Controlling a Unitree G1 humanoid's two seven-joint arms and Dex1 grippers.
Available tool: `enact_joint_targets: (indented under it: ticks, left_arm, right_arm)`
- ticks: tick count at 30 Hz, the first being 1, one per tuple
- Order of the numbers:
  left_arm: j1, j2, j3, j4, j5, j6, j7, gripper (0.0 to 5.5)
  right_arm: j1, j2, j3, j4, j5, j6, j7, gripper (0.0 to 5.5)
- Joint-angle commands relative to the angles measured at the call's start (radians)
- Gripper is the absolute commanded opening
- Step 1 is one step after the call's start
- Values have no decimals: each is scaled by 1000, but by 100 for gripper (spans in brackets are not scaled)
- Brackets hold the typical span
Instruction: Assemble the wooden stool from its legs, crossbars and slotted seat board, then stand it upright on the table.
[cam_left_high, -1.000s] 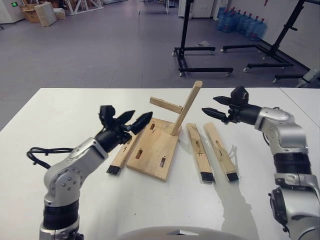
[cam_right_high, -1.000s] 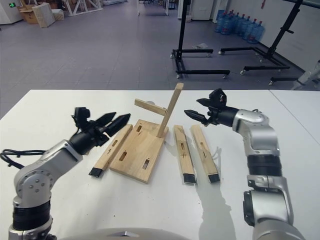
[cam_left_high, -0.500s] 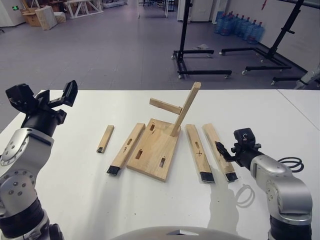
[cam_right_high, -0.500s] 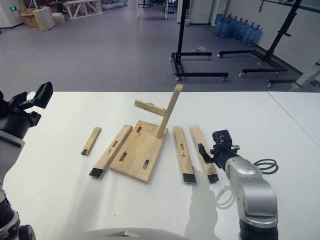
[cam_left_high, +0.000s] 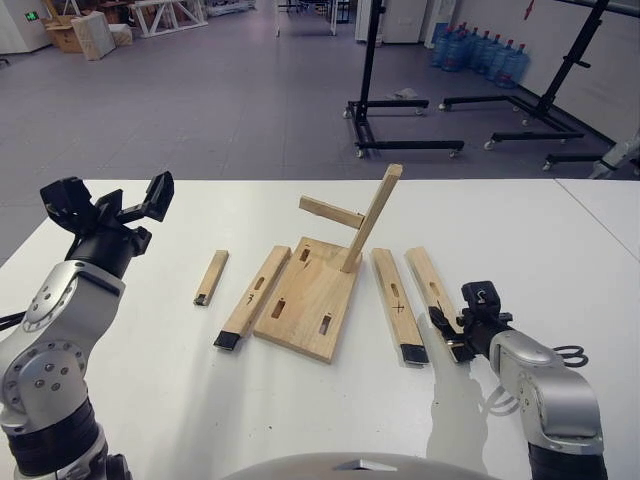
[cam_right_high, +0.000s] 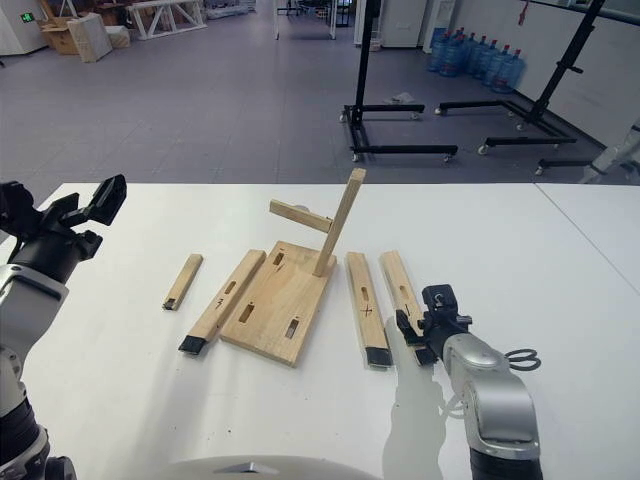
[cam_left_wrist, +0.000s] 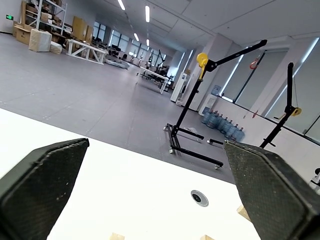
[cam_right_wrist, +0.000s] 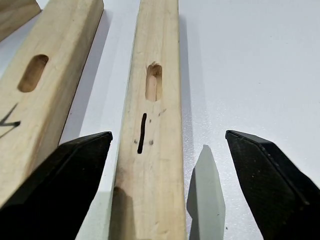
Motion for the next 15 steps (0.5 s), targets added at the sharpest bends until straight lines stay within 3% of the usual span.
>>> enact_joint_targets:
  ticks: [1,3,15]
  left_arm:
    - [8,-1,-16,6,1,-5,-7,491]
    - [7,-2,-23,10,2,-7,-9,491]
    - [30,-7,-30,32,-39,-3,-38,491]
  right_arm:
    - [26,-8,25,4,9,-5,11,419]
    - [40,-16,35,14,2,-10,10,419]
    - [42,-26,1,77,10,-3,-4,225]
